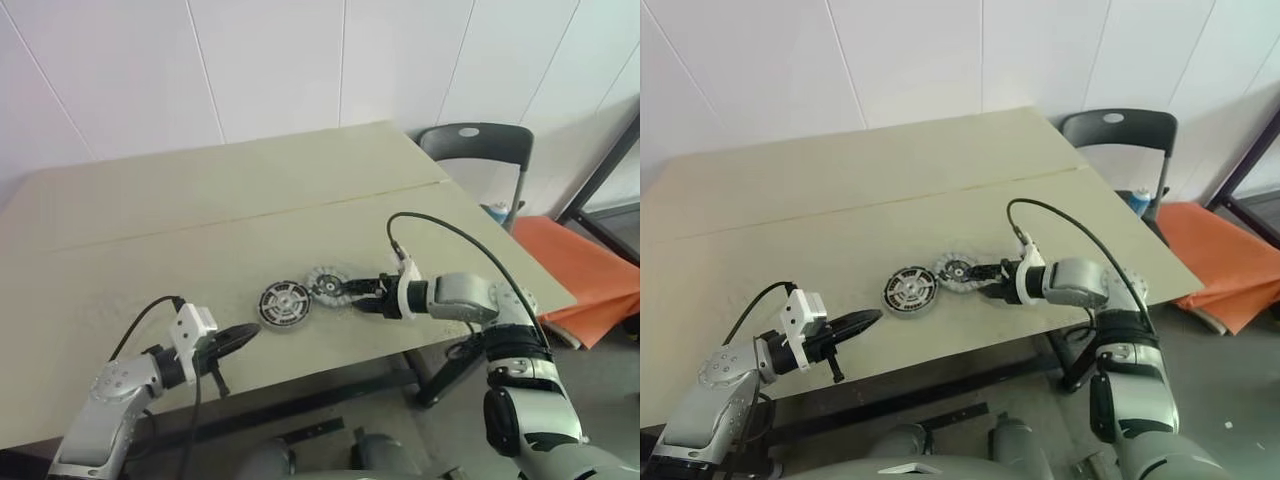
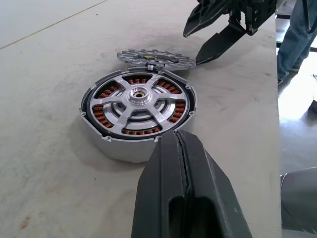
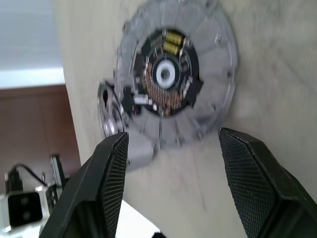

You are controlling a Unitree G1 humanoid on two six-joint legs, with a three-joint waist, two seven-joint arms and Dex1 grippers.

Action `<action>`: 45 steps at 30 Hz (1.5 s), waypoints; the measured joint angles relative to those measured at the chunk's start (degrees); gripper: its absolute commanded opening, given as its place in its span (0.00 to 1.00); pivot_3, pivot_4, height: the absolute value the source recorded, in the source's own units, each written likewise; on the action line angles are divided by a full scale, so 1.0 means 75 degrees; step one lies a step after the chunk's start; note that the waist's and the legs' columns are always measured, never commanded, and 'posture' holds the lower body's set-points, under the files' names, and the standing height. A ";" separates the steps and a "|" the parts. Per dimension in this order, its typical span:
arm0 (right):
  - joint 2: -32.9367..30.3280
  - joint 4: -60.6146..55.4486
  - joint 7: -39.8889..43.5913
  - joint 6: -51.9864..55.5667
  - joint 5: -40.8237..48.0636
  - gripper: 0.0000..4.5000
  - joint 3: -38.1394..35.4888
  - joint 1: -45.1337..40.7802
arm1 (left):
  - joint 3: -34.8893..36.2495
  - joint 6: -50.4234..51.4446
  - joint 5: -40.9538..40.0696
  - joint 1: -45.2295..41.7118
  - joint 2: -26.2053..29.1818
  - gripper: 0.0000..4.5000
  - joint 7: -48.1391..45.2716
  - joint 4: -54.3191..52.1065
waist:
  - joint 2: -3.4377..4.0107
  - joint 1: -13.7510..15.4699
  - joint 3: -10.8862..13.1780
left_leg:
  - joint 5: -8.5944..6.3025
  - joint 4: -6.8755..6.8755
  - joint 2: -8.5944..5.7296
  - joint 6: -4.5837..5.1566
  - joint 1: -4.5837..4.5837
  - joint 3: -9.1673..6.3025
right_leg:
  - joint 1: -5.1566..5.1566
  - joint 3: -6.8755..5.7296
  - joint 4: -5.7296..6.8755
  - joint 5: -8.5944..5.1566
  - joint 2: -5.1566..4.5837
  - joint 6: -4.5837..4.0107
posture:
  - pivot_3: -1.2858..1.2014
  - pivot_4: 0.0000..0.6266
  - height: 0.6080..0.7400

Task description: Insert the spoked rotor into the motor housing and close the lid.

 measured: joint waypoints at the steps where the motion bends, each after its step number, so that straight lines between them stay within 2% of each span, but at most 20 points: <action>1: 0.0072 -0.0002 -0.0098 -0.0074 0.0021 0.67 -0.0006 0.0000 | 0.0000 -0.0005 0.0000 0.0000 -0.0008 0.00 0.0019 0.0001 | 0.0000 0.0000 0.0000 | 0.0000 -0.0001 0.0000 0.0000 -0.0005 0.0000 | -0.0005 0.0000 -0.0001 0.0013 0.0000 -0.0022 | 0.52 0.00 1.00; 2: 0.0126 -0.0002 -0.0164 -0.0130 0.0041 0.61 -0.0006 0.0000 | 0.0000 -0.0010 0.0001 0.0001 -0.0015 0.00 0.0031 0.0003 | 0.0000 -0.0001 0.0000 | 0.0000 -0.0001 0.0000 0.0000 -0.0008 0.0000 | -0.0007 0.0000 -0.0001 0.0014 0.0000 -0.0023 | 0.52 0.00 1.00; 4: 0.0222 -0.0002 -0.0333 -0.0230 0.0117 0.56 -0.0015 0.0000 | 0.0000 -0.0021 0.0003 0.0002 -0.0039 0.00 0.0047 0.0006 | 0.0005 -0.0003 0.0001 | 0.0000 -0.0001 0.0000 0.0000 -0.0015 0.0005 | -0.0016 0.0001 -0.0001 0.0015 0.0001 -0.0023 | 0.52 0.00 1.00; 11: 0.0461 -0.0002 -0.0468 -0.0381 0.0554 0.03 -0.0029 -0.0008 | 0.0005 -0.0042 0.0007 -0.0022 -0.0039 0.00 0.0127 0.0054 | 0.0016 -0.0006 0.0003 | 0.0000 0.0001 0.0003 0.0001 -0.0013 0.0004 | -0.0015 0.0001 0.0000 0.0014 0.0007 -0.0023 | 0.52 0.00 1.00; 12: 0.0462 -0.0002 -0.0361 -0.0395 0.0581 0.01 -0.0045 -0.0027 | 0.0005 -0.0042 0.0007 -0.0033 -0.0039 0.00 0.0133 0.0066 | 0.0018 -0.0006 0.0003 | 0.0000 0.0001 0.0003 0.0001 -0.0013 0.0005 | -0.0015 0.0001 0.0000 0.0013 0.0007 -0.0023 | 0.52 0.00 1.00; 17: 0.0343 -0.0065 0.0245 -0.0202 0.0226 0.01 0.0066 -0.0127 | 0.0010 -0.0039 0.0008 -0.0097 -0.0039 0.00 0.0250 0.0077 | 0.0025 -0.0006 0.0003 | 0.0000 -0.0001 0.0003 0.0001 -0.0015 0.0005 | -0.0018 0.0001 0.0000 0.0013 0.0008 -0.0022 | 0.52 0.00 1.00; 24: 0.0110 -0.1376 0.2103 0.0018 -0.1555 0.01 0.0824 -0.0512 | 0.0072 -0.0004 0.0008 -0.0396 -0.0029 0.00 0.0419 0.0085 | 0.0030 -0.0013 0.0005 | 0.0000 -0.0009 0.0003 0.0001 -0.0029 0.0009 | -0.0044 0.0003 0.0002 0.0015 0.0011 -0.0020 | 0.52 0.00 1.00; 30: -0.0258 -0.3728 0.4345 -0.0204 -0.3507 0.01 0.2271 -0.0735 | 0.0056 0.0014 0.0044 -0.0557 -0.0029 0.00 0.0421 0.0235 | 0.0029 -0.0010 0.0005 | -0.0001 -0.0017 0.0007 0.0001 -0.0039 0.0007 | -0.0060 0.0004 0.0001 0.0020 0.0007 -0.0006 | 0.52 0.00 1.00; 35: -0.0970 -0.5084 0.6187 -0.1133 -0.5446 0.01 0.3793 -0.0990 | -0.0024 0.0028 0.0144 -0.0744 -0.0050 0.00 0.0416 0.0305 | 0.0027 -0.0019 0.0003 | -0.0002 -0.0015 0.0008 -0.0001 -0.0034 0.0010 | -0.0059 0.0005 -0.0001 -0.0004 0.0003 0.0007 | 0.52 0.00 1.00; 39: -0.1266 -0.5282 0.7097 -0.1897 -0.6802 0.01 0.4516 -0.1071 | -0.0132 -0.0005 0.0288 -0.0889 -0.0160 0.00 0.0461 0.0585 | 0.0026 -0.0011 0.0003 | -0.0002 -0.0016 0.0009 -0.0001 -0.0033 0.0007 | -0.0059 0.0005 -0.0001 -0.0004 -0.0003 0.0008 | 0.52 0.00 1.00; 45: -0.1349 -0.5149 0.7808 -0.2505 -0.8244 0.01 0.5003 -0.1071 | -0.0226 -0.0089 0.0356 -0.0978 -0.0254 0.00 0.0538 0.0719 | 0.0024 -0.0014 0.0002 | -0.0002 -0.0030 0.0011 -0.0002 -0.0036 -0.0002 | -0.0073 0.0012 -0.0001 0.0027 -0.0006 0.0004 | 0.52 0.00 1.00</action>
